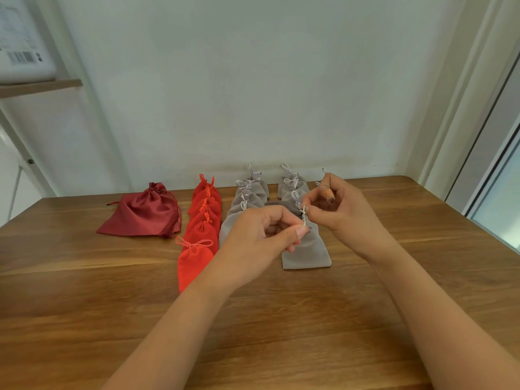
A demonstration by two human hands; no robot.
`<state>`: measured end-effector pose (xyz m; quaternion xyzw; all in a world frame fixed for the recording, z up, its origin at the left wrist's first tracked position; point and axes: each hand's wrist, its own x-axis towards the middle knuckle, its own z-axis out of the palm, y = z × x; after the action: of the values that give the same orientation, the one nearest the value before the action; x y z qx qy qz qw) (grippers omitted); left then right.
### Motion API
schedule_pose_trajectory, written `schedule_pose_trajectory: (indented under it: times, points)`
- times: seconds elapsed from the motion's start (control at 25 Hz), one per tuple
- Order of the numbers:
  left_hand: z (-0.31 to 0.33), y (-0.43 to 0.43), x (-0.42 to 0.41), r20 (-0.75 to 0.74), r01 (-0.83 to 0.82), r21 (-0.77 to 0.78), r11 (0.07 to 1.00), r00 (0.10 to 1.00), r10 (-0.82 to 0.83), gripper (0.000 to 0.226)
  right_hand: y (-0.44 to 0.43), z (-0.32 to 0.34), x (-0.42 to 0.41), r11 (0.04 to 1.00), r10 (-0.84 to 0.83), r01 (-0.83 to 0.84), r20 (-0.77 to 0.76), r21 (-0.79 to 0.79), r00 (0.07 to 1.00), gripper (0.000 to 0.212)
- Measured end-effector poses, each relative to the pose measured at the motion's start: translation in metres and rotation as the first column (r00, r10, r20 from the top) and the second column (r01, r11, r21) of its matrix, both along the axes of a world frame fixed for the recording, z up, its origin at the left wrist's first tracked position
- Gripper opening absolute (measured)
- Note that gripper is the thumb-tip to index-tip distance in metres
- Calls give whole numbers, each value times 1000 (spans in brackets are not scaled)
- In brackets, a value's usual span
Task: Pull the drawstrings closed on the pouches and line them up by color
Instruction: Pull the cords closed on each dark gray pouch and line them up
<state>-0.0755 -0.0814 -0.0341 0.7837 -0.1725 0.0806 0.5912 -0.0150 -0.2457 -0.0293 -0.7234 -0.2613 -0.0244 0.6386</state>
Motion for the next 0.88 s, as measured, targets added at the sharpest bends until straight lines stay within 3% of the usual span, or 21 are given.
schedule_pose_trajectory:
  times: [0.16,0.32,0.52,0.6,0.64,0.72,0.76,0.88]
  points:
    - [1,-6,-2,104,-129,-23,991,986,131,19,-13,13,-1,988,110,-121,-108,-95,988,40]
    - [1,-4,0,-9,-5,78,997,1000,6,26,-23,32,-6,950,180,-204,-118,-237,977,36]
    - [5,-17,2,-92,1,115,993,996,10,12,-45,42,-4,944,243,-273,-169,-184,955,29]
    - [4,-24,8,-154,2,180,984,988,26,9,-64,27,8,971,117,-153,-196,-183,974,12]
    - [4,-27,11,-189,-5,197,980,981,43,9,-76,16,18,970,-51,7,-174,-242,983,9]
    - [6,-33,22,-237,-35,231,972,967,91,10,-99,-12,34,835,-385,315,-69,-452,920,19]
    - [8,-37,30,-247,-49,253,966,962,113,10,-107,-23,38,756,-461,371,-36,-539,887,28]
    - [7,-56,54,-293,-45,310,950,946,140,11,-113,-52,43,626,-501,389,34,-676,865,45]
